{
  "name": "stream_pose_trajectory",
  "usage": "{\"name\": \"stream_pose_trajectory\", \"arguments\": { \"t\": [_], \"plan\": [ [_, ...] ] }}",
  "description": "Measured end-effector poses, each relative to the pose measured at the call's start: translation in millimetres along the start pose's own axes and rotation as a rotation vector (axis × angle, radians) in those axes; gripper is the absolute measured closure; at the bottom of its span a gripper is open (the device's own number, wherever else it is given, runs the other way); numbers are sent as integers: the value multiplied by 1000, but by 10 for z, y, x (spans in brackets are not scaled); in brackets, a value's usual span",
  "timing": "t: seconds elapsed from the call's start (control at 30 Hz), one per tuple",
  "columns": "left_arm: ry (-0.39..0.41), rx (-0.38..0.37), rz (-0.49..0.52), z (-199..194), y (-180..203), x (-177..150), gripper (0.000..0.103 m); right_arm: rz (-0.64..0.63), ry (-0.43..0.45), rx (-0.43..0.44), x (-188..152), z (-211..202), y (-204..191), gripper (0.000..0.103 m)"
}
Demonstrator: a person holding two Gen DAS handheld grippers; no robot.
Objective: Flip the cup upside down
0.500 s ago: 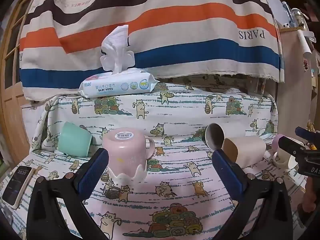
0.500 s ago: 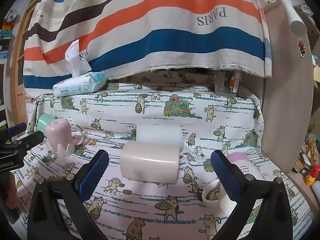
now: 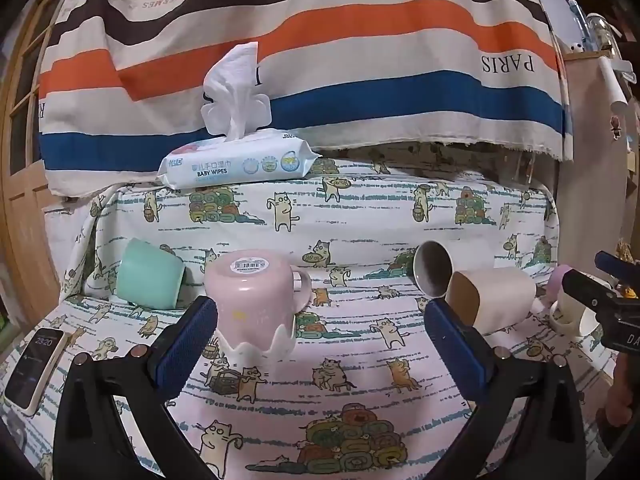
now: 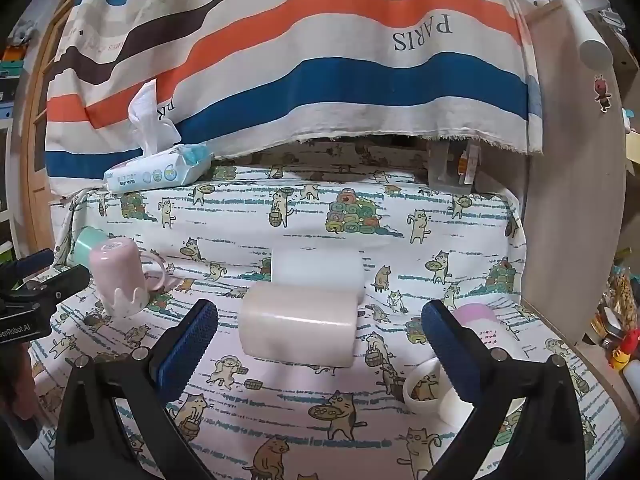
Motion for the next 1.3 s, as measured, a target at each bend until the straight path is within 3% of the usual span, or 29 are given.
{"name": "stream_pose_trajectory", "arguments": {
  "t": [1.3],
  "plan": [
    [-10, 3, 17, 17, 1, 19, 0, -11, -8, -5, -10, -3, 7, 0]
  ]
}}
Point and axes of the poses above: each gripper's, at about its wrist camera, not at the fingertips, and z roughly the way its jaws point, y to its right, x to its top, the point moved 10 cm from there along z, roughly the way its jaws point, and after that the axes turned 11 degrees about -y, right-handed, at the moved point
